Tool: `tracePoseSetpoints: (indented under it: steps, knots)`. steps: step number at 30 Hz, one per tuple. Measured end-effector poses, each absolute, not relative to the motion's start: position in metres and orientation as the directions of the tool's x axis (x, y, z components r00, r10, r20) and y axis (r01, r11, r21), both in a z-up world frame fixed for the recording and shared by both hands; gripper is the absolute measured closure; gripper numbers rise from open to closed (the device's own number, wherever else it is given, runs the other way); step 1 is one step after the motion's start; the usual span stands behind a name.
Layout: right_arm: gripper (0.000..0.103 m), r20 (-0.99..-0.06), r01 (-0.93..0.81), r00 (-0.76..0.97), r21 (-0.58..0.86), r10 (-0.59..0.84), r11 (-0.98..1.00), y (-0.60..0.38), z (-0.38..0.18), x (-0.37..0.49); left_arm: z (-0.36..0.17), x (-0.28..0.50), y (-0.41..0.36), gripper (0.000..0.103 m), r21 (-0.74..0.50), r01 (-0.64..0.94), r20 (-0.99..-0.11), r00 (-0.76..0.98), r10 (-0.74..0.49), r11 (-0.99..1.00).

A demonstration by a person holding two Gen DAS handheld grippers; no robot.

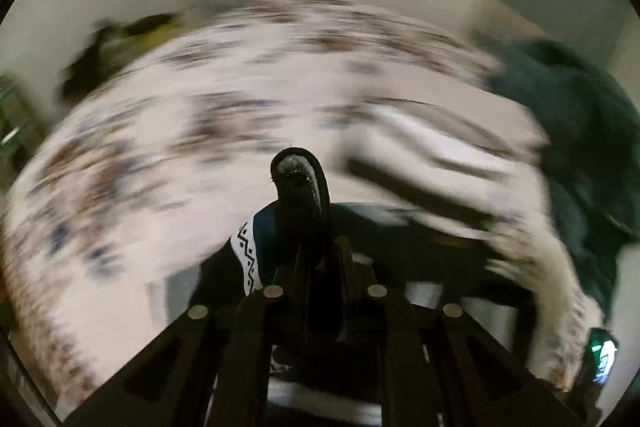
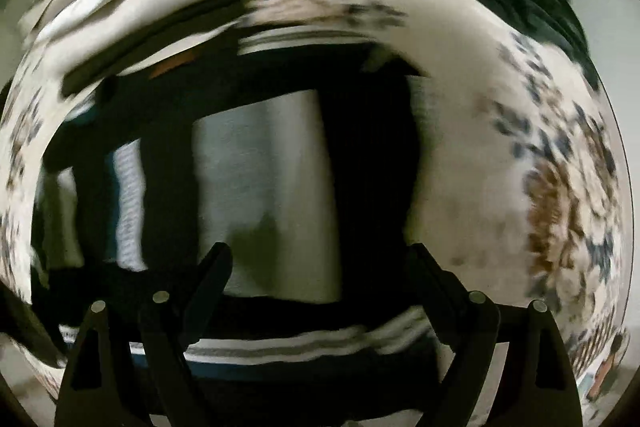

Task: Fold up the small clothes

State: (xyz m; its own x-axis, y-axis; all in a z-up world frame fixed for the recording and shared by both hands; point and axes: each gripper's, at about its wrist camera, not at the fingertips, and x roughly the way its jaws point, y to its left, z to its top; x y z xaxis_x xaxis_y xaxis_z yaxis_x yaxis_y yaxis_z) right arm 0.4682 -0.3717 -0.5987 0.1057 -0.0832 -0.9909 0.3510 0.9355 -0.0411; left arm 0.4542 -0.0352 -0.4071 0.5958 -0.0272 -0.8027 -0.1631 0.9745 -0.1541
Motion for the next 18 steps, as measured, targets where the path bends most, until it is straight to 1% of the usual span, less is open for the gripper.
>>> tracePoseSetpoints:
  steps: [3,4,6,11,14,15,16,17,18]
  knots:
    - [0.013,-0.990,0.403,0.085,-0.072,-0.116,0.912,-0.421,-0.598,0.462,-0.424,0.484,-0.118,0.095,-0.176,-0.019,-0.816,0.561,-0.135,0.984]
    - [0.013,-0.989,0.420,0.074,-0.086,-0.128,0.904,-0.435,-0.599,0.458,-0.436,0.490,-0.148,0.095,-0.194,0.027,-0.832,0.525,-0.179,0.981]
    - [0.013,-0.990,0.447,0.054,-0.096,-0.134,0.889,-0.460,-0.601,0.453,-0.459,0.496,-0.194,0.095,-0.202,0.098,-0.854,0.470,-0.224,0.974]
    - [0.013,-0.992,0.480,0.029,-0.094,-0.123,0.872,-0.498,-0.603,0.447,-0.501,0.494,-0.268,0.094,-0.181,0.235,-0.898,0.355,-0.258,0.955]
    - [0.013,-0.997,0.488,0.047,-0.034,-0.065,0.872,-0.507,-0.602,0.451,-0.512,0.491,-0.301,0.090,-0.202,0.300,-0.922,0.262,-0.284,0.933]
    - [0.013,-0.997,0.494,0.063,0.004,-0.031,0.870,-0.508,-0.600,0.452,-0.515,0.490,-0.302,0.088,-0.199,0.318,-0.931,0.236,-0.280,0.927]
    - [0.013,-0.996,0.501,0.084,0.051,0.010,0.864,-0.510,-0.596,0.453,-0.513,0.490,-0.306,0.082,-0.195,0.328,-0.935,0.223,-0.276,0.924]
    - [0.013,-0.995,0.506,0.098,0.081,0.036,0.859,-0.511,-0.594,0.455,-0.509,0.488,-0.297,0.070,-0.201,0.332,-0.935,0.217,-0.282,0.922]
    - [0.013,-0.988,0.516,0.132,0.143,0.086,0.845,-0.513,-0.588,0.457,-0.501,0.486,-0.280,0.061,-0.210,0.321,-0.928,0.231,-0.291,0.924]
